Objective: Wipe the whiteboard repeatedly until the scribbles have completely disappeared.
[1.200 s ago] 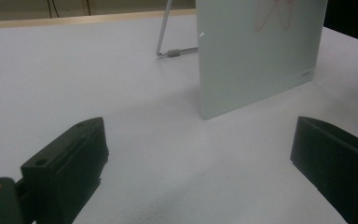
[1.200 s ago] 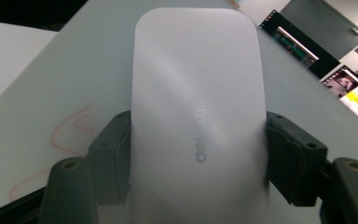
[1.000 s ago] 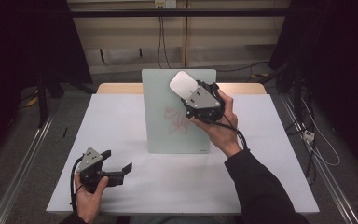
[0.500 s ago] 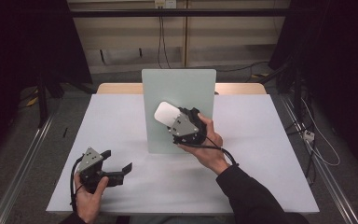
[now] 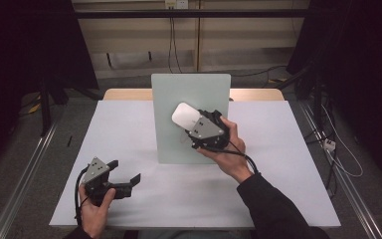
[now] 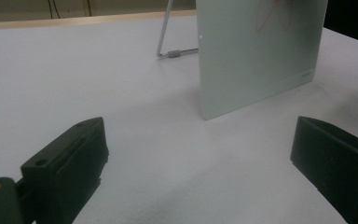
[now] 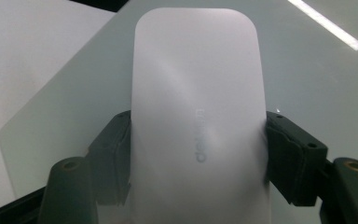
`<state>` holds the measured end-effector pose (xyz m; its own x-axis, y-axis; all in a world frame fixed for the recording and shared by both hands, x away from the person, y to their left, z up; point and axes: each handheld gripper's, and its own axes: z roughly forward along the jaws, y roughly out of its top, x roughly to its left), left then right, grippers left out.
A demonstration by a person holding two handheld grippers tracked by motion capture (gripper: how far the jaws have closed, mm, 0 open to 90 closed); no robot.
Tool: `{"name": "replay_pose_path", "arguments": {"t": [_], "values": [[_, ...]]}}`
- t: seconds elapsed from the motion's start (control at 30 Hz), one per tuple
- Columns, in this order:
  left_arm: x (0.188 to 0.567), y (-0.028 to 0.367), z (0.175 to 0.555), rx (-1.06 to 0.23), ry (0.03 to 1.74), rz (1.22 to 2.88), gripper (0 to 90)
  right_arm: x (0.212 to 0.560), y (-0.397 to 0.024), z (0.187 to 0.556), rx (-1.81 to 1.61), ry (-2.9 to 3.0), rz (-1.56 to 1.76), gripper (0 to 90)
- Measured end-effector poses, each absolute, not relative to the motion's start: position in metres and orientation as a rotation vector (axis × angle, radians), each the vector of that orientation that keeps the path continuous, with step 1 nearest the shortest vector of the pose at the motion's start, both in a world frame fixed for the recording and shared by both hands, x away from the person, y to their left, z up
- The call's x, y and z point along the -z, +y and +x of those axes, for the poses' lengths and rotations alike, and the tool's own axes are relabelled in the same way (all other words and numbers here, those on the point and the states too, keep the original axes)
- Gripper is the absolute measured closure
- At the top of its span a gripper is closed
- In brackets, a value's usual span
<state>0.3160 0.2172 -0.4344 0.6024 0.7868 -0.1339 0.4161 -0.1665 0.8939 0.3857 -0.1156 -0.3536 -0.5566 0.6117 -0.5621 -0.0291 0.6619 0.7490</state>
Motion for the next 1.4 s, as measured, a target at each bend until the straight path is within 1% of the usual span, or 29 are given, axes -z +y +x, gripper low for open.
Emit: {"name": "replay_pose_path", "arguments": {"t": [0.13,0.27,0.4,0.43,0.47,0.6,0.87,1.03,1.17,1.2,1.23,1.33,1.4], "values": [[0.434,0.217,0.316,-0.446,0.980,1.792,3.7,0.339,-0.134,0.390,-0.930,1.946,0.498,31.4],[0.434,0.217,0.316,-0.446,0.978,1.796,3.7,0.341,-0.136,0.388,-0.917,1.938,0.497,31.4],[0.434,0.217,0.316,-0.446,0.975,1.800,3.7,0.354,-0.129,0.383,-0.892,1.953,0.481,31.5],[0.434,0.216,0.316,-0.445,0.978,1.797,3.7,0.363,-0.124,0.380,-0.880,1.977,0.463,31.5],[0.434,0.216,0.316,-0.444,0.978,1.797,3.7,0.363,-0.124,0.380,-0.880,1.977,0.463,31.5],[0.434,0.217,0.316,-0.447,0.973,1.797,3.7,0.383,-0.110,0.372,-0.866,2.038,0.429,31.5],[0.434,0.217,0.316,-0.445,0.975,1.797,3.8,0.397,-0.102,0.367,-0.867,2.101,0.416,31.4],[0.434,0.217,0.316,-0.444,0.977,1.797,3.8,0.393,-0.105,0.369,-0.864,2.095,0.407,31.4],[0.434,0.217,0.316,-0.445,0.975,1.798,3.8,0.380,-0.109,0.373,-0.862,2.060,0.431,31.4],[0.434,0.217,0.316,-0.444,0.976,1.796,3.7,0.371,-0.111,0.377,-0.861,2.041,0.439,31.4],[0.434,0.217,0.316,-0.445,0.975,1.798,3.7,0.371,-0.111,0.377,-0.861,2.041,0.439,31.4],[0.434,0.217,0.316,-0.445,0.976,1.796,3.7,0.354,-0.114,0.383,-0.869,1.992,0.473,31.4],[0.434,0.217,0.316,-0.442,0.978,1.794,3.8,0.352,-0.114,0.384,-0.869,1.986,0.475,31.4]]}}
